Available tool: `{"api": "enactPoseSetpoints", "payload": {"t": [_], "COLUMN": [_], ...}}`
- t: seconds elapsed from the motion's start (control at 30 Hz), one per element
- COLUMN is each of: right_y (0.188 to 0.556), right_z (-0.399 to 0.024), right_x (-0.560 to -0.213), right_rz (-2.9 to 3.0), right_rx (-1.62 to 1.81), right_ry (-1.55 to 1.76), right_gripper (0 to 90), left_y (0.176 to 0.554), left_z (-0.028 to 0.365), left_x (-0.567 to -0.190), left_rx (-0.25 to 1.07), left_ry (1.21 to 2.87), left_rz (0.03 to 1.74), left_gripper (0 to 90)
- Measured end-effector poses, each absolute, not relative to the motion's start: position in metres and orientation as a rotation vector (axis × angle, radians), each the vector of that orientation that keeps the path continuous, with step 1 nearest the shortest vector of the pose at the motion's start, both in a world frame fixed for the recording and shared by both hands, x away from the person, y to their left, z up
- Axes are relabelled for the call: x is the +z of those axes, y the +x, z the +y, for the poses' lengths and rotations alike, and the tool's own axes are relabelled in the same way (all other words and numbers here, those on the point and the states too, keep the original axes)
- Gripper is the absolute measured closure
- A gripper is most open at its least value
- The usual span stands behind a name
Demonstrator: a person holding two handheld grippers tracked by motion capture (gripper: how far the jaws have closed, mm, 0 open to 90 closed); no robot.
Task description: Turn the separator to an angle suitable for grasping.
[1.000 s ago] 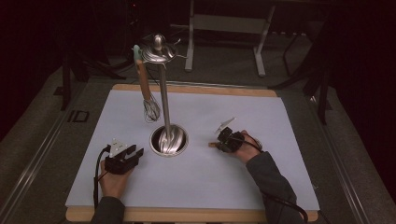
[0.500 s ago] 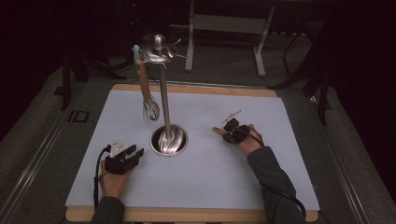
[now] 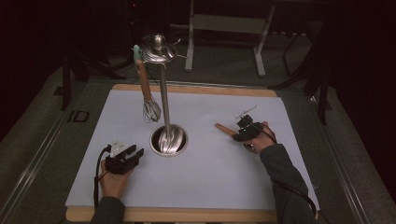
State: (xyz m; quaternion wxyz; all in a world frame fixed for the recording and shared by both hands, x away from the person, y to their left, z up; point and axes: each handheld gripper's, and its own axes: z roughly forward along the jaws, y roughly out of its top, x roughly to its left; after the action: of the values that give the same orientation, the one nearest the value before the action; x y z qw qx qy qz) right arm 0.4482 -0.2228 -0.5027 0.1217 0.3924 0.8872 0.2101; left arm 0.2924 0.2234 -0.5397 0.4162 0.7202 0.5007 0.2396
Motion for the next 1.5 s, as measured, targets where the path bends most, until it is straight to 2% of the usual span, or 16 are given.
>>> {"api": "enactPoseSetpoints", "payload": {"t": [0.43,0.73,1.33,1.5], "right_y": [0.447,0.431,0.37,0.368], "right_z": [-0.23,-0.228,-0.213,-0.213], "right_x": [-0.503,-0.503,-0.499,-0.494], "right_rz": [2.66,2.691,2.83,2.869], "right_rx": [0.565,0.576,0.579,0.611], "right_ry": [1.236,1.261,1.135,1.124], "right_gripper": [68.8,69.0,68.0,66.2], "left_y": [0.292,0.292,0.292,0.291], "left_z": [0.224,0.223,0.223,0.222], "left_x": [-0.54,-0.54,-0.54,-0.54], "left_rx": [0.601,0.602,0.609,0.612], "left_ry": [1.809,1.809,1.81,1.811], "left_rz": [1.257,1.259,1.261,1.261], "left_gripper": [60.6,60.4,59.9,59.4]}}
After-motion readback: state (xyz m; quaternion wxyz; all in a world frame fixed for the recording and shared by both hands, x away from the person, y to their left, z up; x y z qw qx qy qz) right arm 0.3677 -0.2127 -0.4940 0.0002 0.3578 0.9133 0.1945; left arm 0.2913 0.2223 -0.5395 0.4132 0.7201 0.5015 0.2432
